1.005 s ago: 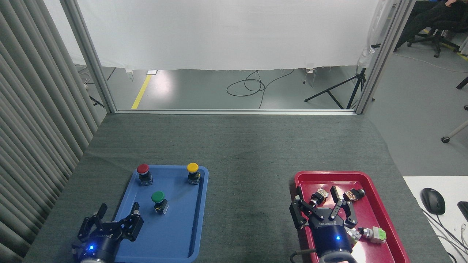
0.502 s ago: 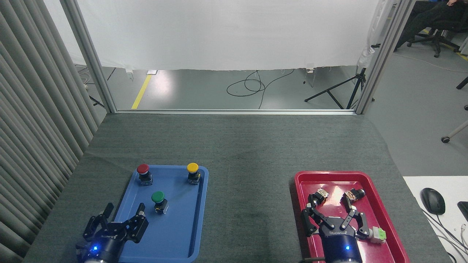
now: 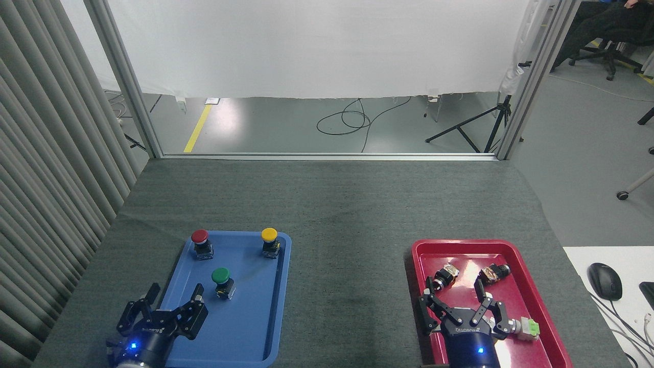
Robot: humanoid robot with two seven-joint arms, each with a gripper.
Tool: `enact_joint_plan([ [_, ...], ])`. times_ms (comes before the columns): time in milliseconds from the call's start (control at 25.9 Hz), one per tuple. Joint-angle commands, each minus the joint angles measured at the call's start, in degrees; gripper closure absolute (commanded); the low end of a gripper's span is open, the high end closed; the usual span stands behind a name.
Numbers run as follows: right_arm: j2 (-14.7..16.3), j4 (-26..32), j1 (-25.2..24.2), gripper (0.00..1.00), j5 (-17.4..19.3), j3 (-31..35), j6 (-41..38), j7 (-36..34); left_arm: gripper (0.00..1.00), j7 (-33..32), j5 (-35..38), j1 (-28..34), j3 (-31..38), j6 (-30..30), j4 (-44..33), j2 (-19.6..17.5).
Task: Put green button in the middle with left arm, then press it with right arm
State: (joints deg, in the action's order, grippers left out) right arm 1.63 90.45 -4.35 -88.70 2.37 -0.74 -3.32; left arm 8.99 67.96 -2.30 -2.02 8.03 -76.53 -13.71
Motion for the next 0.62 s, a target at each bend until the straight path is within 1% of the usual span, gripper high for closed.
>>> enact_joint_plan([
  [0, -0.66, -0.36, -0.48, 0.0, -0.16, 0.71, -1.28, -0.02, 0.01, -0.2, 0.07, -0.25, 0.0, 0.31, -0.46, 0.0],
  [116, -0.66, -2.47, 0.05, 0.0, -0.24, 2.2, -1.28, -0.11, 0.01, -0.29, 0.24, -0.95, -0.97, 0.14, -0.29, 0.17],
  [271, 0.3, -1.51, -0.75, 0.0, 0.02, 2.11, -1.37, -0.19, 0.01, -0.47, 0.42, -1.04, -1.76, -0.04, 0.33, 0.35],
  [386, 0.13, 0.25, -0.92, 0.0, 0.72, 1.67, -1.28, -0.02, 0.01, -0.38, 0.42, -1.04, -2.46, -0.39, 0.51, 0.35],
  [464, 0.66, 0.51, -0.75, 0.0, 0.81, 1.67, -1.46, 0.07, 0.02, -0.38, 0.42, -0.86, -2.46, -0.39, 0.51, 0.26],
  [580, 0.13, 0.25, -0.39, 0.0, 1.25, 1.67, -1.46, 0.33, 0.02, -0.38, 0.42, -0.6, -2.55, -0.48, 1.03, 0.26],
])
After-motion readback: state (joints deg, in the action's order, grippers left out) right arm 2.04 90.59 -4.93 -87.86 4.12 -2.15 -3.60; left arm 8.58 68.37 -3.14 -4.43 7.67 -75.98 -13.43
